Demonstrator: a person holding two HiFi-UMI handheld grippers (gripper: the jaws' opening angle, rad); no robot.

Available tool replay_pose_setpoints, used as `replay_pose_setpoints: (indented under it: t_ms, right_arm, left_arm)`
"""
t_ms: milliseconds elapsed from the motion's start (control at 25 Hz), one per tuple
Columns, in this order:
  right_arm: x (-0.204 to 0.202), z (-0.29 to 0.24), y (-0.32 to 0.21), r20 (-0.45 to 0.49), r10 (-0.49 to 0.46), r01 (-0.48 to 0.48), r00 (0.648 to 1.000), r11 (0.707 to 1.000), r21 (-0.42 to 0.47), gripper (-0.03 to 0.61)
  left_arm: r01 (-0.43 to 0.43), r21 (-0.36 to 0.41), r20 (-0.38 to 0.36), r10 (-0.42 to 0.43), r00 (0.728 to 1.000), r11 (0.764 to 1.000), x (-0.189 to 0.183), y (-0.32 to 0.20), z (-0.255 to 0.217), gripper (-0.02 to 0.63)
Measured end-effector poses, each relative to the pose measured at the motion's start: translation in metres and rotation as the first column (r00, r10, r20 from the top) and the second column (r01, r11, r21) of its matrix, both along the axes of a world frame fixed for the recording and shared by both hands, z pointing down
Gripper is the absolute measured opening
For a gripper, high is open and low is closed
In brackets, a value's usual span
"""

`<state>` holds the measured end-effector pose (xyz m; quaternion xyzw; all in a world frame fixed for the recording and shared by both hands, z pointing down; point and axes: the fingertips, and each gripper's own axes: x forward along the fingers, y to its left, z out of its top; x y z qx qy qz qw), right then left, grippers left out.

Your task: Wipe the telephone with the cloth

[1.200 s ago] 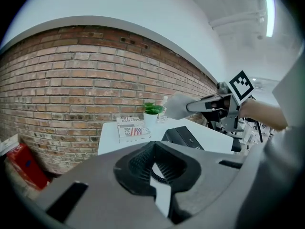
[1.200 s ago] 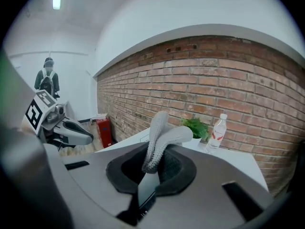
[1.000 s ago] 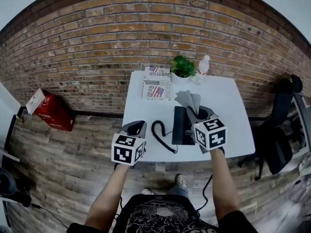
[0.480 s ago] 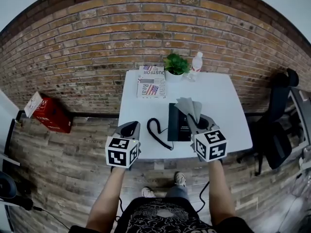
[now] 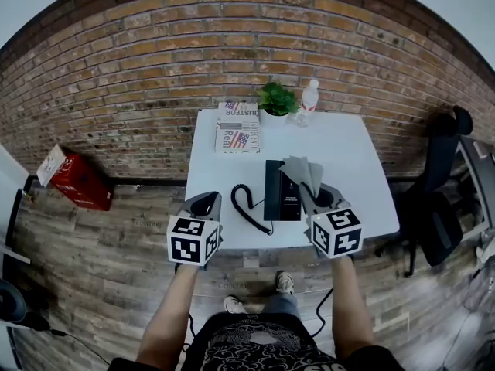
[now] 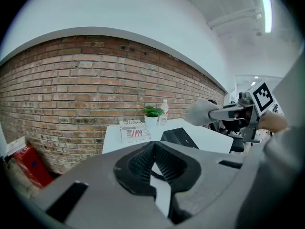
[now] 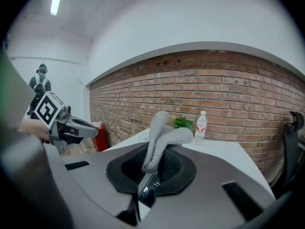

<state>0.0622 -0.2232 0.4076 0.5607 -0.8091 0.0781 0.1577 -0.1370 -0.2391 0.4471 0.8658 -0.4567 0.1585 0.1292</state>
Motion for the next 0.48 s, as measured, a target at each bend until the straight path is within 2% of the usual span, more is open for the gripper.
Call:
replay_pose_setpoints:
  t_ms: [480]
  right_arm:
    - [-0.0059,0.0022,0.0034,0.006,-0.002,0.002,1.000,1.000,-0.007,0.009]
  left_arm:
    - [-0.005,-0.016,0.001,0.005,1.000,1.000,-0.0040,0.0057,0.0057,0.006]
